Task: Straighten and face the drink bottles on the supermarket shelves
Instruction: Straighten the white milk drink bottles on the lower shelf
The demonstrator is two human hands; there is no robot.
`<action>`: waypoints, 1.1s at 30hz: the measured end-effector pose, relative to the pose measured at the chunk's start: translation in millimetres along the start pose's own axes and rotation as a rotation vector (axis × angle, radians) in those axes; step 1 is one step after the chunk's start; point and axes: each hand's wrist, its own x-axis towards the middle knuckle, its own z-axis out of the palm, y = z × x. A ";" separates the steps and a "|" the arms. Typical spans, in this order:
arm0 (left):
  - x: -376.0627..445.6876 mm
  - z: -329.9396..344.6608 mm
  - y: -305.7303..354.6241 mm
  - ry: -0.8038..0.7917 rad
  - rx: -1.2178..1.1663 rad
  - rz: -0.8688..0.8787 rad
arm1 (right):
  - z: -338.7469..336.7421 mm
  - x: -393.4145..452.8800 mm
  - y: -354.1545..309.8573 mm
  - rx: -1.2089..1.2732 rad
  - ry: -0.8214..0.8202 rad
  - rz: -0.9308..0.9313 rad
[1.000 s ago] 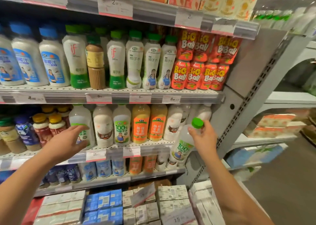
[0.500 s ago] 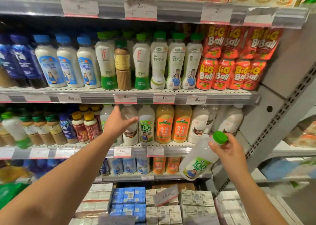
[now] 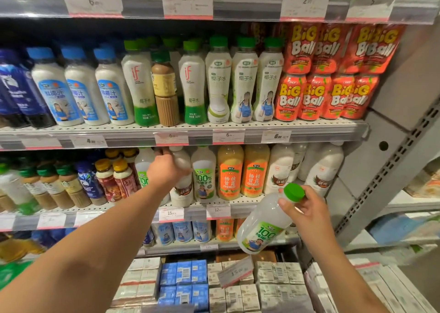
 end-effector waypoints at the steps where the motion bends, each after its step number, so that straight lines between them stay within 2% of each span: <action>1: 0.3 1.3 -1.4 0.009 -0.006 -0.001 | 2.3 1.5 0.0 -0.008 0.005 0.001; 8: -17.1 9.7 -10.3 0.096 -0.101 0.085 | 12.6 10.6 -7.5 -0.027 -0.001 -0.026; 13: -49.7 13.3 -32.5 0.145 -0.332 0.145 | 20.4 17.7 -19.4 -0.002 -0.029 -0.050; 18: -91.8 3.7 -57.3 0.199 -0.667 0.103 | 38.3 29.8 -30.6 0.012 -0.076 -0.082; 22: -113.1 -18.6 -80.9 0.218 -0.802 0.088 | 69.1 36.8 -40.3 0.013 -0.095 -0.119; 33: -160.8 -71.1 -154.0 0.301 -0.810 0.071 | 169.3 62.0 -61.0 -0.041 -0.158 -0.208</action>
